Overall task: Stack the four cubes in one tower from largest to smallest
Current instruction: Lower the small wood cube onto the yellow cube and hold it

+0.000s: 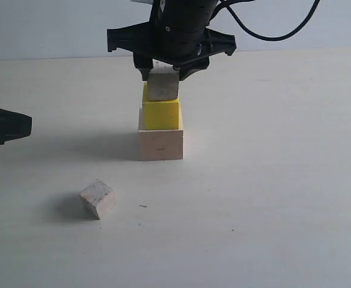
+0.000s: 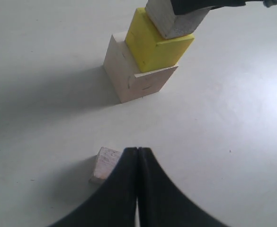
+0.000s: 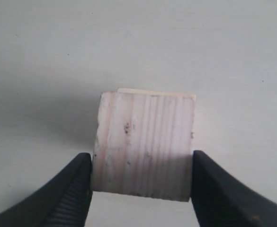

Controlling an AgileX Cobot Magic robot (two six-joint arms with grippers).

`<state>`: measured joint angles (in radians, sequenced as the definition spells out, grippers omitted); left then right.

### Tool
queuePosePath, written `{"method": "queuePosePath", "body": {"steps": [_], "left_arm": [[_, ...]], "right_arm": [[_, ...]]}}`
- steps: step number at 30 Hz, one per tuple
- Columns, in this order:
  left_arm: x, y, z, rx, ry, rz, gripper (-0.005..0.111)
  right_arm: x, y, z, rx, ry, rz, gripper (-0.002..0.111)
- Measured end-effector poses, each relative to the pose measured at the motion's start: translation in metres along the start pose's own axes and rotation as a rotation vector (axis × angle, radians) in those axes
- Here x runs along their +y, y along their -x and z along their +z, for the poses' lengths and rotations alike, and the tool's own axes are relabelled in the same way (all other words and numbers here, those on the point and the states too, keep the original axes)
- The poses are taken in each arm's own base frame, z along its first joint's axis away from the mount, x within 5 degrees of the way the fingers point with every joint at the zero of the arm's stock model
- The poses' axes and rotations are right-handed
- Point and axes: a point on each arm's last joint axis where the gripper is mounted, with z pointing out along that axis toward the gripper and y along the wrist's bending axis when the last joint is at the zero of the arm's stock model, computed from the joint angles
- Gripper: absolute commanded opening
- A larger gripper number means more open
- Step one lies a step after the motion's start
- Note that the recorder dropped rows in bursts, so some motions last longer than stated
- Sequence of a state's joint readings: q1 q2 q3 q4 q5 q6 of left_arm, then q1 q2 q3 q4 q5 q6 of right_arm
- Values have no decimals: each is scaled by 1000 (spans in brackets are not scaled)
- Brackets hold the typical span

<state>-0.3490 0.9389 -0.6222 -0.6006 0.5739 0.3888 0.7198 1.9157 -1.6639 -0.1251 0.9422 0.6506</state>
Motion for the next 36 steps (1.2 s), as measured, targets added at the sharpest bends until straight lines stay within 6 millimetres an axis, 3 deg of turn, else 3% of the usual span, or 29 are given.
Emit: {"method": "queuePosePath", "body": {"steps": [9, 10, 15, 18, 36], "left_arm": [[0, 0, 0, 0, 0, 0, 0], [0, 0, 0, 0, 0, 0, 0], [0, 0, 0, 0, 0, 0, 0], [0, 0, 0, 0, 0, 0, 0], [0, 0, 0, 0, 0, 0, 0]], "right_arm": [[0, 0, 0, 0, 0, 3, 2], [0, 0, 0, 0, 0, 4, 5], [0, 0, 0, 0, 0, 6, 42], [1, -1, 0, 8, 10, 17, 52], [2, 0, 2, 5, 16, 21, 52]]}}
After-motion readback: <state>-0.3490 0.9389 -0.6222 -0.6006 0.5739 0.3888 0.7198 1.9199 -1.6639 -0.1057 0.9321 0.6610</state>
